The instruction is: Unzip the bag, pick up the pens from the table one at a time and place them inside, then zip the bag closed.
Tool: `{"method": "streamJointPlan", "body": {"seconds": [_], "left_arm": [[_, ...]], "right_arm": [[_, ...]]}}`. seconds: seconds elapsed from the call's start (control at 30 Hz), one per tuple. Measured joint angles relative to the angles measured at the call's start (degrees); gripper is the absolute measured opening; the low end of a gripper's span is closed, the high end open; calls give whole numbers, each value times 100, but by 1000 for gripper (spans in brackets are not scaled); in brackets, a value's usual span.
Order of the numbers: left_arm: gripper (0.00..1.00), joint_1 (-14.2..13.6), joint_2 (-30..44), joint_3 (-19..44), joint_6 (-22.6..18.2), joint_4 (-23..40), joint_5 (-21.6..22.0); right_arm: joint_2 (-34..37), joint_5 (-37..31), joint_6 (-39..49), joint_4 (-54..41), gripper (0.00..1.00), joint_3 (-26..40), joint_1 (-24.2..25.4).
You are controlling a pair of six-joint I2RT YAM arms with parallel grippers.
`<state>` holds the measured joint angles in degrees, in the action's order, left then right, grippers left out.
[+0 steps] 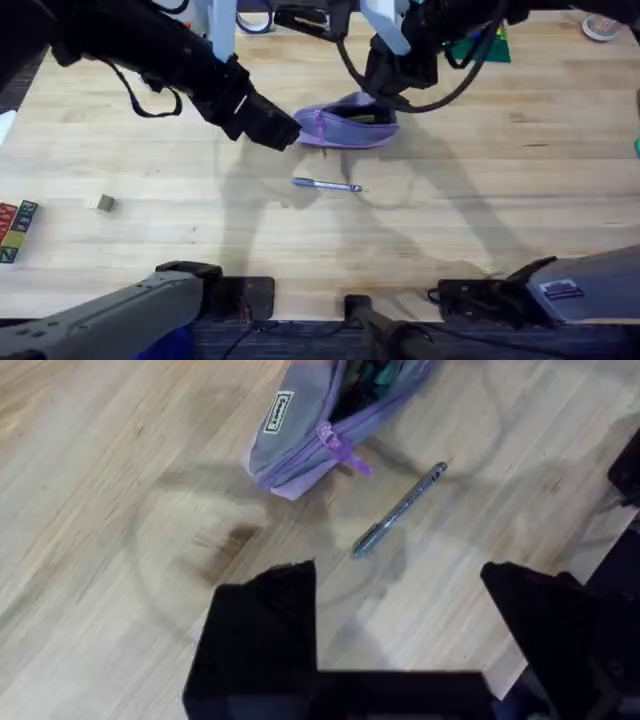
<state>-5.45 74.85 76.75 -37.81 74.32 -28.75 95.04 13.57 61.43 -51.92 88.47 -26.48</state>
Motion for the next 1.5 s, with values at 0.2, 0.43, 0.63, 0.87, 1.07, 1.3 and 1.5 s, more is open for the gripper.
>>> {"method": "streamJointPlan", "body": {"seconds": [0.2, 0.43, 0.63, 0.87, 1.07, 1.3, 1.5], "left_arm": [[994, 0, 0, 0, -1, 0, 0], [995, 0, 0, 0, -1, 0, 0], [993, 0, 0, 0, -1, 0, 0], [994, 0, 0, 0, -1, 0, 0], [994, 0, 0, 0, 0, 0, 0], [994, 0, 0, 0, -1, 0, 0], [995, 0, 0, 0, -1, 0, 0]], "right_arm": [[71, 381, 133, -2, 31, 0, 2], [469, 538, 169, -1, 31, 0, 0], [754, 570, 366, 1, 31, 0, 0], [1058, 578, 486, 3, 31, 0, -2], [1393, 578, 505, 10, 31, 0, -2], [1684, 578, 505, 57, 31, 0, -2], [1684, 573, 459, 322, 31, 0, -49]]}}
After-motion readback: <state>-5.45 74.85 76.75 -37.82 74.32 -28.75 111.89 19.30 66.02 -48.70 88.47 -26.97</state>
